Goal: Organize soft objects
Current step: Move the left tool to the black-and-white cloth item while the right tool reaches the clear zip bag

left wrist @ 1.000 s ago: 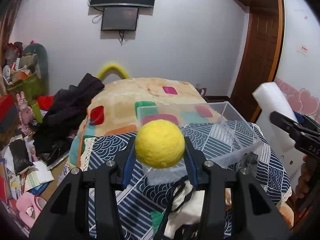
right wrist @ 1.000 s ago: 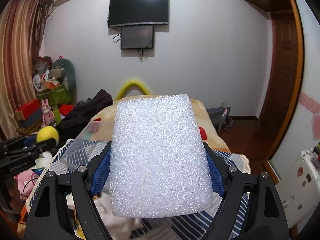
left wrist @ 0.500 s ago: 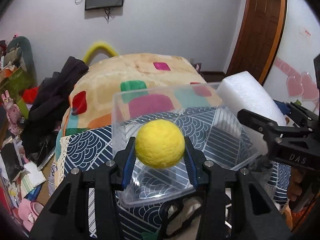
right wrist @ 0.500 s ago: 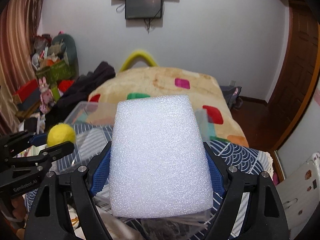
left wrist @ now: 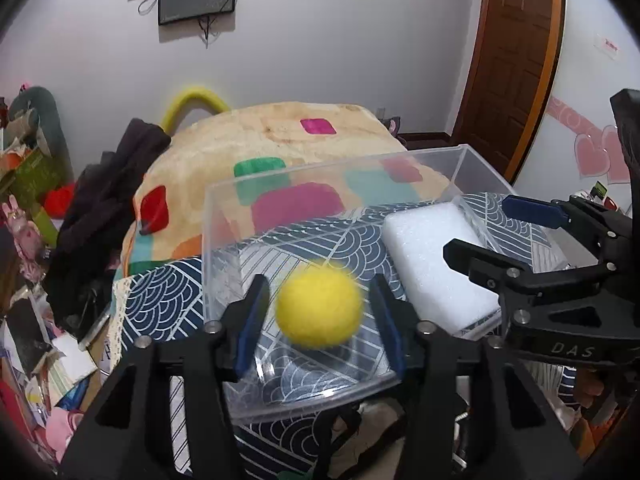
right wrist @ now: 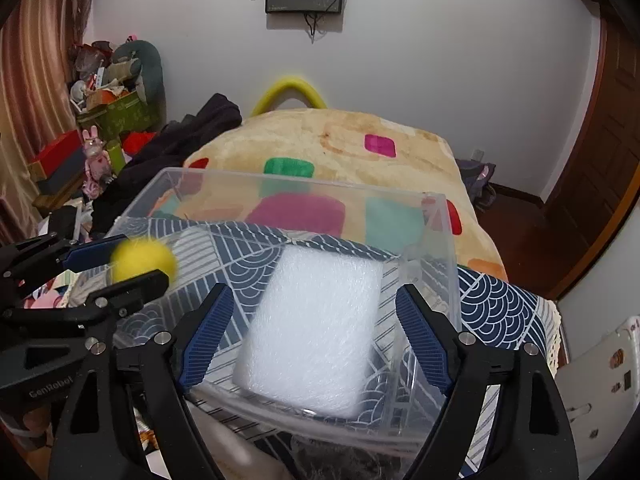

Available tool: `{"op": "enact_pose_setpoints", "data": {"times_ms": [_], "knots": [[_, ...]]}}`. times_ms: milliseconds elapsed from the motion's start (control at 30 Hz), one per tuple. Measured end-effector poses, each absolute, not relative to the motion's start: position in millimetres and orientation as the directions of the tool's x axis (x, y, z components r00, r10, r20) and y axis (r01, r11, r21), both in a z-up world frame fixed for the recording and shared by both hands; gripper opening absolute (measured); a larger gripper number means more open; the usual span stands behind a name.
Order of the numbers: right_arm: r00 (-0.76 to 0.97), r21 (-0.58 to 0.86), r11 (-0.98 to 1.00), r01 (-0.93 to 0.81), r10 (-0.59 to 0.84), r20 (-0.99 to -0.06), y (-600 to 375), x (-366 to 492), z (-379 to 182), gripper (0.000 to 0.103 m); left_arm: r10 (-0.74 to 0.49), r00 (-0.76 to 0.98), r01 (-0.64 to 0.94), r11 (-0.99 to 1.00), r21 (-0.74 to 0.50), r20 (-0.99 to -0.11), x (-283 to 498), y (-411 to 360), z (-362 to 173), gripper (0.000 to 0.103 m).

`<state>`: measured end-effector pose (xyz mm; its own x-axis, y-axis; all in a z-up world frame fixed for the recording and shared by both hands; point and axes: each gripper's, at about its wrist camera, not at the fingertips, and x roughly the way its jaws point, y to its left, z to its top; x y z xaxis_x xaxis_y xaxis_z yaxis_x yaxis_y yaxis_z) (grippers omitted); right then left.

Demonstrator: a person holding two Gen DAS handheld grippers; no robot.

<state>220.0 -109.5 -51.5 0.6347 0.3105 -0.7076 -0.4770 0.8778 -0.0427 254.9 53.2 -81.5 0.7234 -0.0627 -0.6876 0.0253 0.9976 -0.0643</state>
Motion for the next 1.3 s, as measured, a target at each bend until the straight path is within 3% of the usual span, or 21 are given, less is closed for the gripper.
{"op": "enact_pose_setpoints", "data": {"times_ms": [533,700,1033,1300], "knots": [[0.747,-0.015,0.894,-0.447,0.364,-0.556,-142,175,-4,0.089,-0.013,0.827,-0.006,0.999,-0.032,-0.562,194,60,-33,0.088],[0.772,-0.021,0.906,-0.423,0.349,-0.531,-155,159,-9,0.089,-0.013,0.826,-0.004,1.000,-0.029,-0.564,172,58,-38,0.090],[0.751,-0.028,0.922,-0.387,0.298,-0.589,-173,143,-44,0.089,-0.003,0.777,-0.005,1.000,-0.011,-0.629,130,50,-81,0.091],[0.705,0.020,0.928,-0.371,0.296,-0.644,-190,134,-70,0.089,-0.068,0.735,0.001,0.995,-0.099,-0.674,108,51,-113,0.091]]}}
